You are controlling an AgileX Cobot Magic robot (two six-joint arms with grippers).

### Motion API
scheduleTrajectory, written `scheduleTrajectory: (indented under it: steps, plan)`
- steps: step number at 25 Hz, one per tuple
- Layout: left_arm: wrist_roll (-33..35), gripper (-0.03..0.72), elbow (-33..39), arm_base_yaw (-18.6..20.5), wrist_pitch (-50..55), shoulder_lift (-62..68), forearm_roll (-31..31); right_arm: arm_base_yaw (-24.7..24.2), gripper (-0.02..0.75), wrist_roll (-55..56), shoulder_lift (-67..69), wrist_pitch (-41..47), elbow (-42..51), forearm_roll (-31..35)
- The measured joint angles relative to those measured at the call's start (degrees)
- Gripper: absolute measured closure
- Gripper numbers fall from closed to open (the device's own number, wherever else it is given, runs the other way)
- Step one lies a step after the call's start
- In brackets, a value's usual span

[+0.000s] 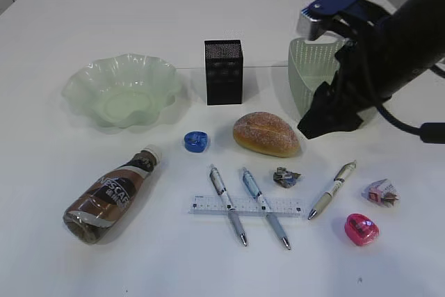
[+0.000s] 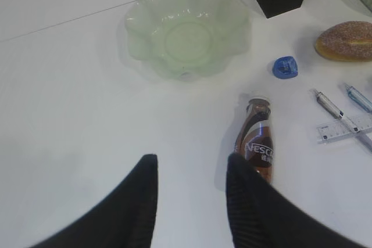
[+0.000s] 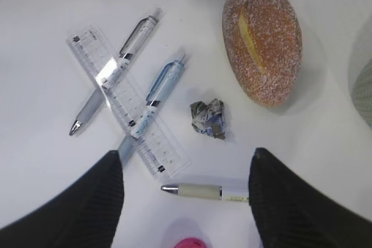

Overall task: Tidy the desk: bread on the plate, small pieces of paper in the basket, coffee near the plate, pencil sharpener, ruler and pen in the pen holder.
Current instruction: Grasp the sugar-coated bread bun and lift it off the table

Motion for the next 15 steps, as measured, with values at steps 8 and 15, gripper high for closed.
scheduleTrajectory:
  steps: [8, 15]
  plan:
    - [0.0, 0.413, 0.0, 0.09, 0.19, 0.0, 0.0, 0.0, 0.21, -2.79, 9.08, -9.49, -0.09, 2.54]
    - [0.0, 0.413, 0.0, 0.09, -0.48, 0.74, -0.34, 0.0, 0.21, -2.87, 11.51, -12.17, -1.61, 2.76]
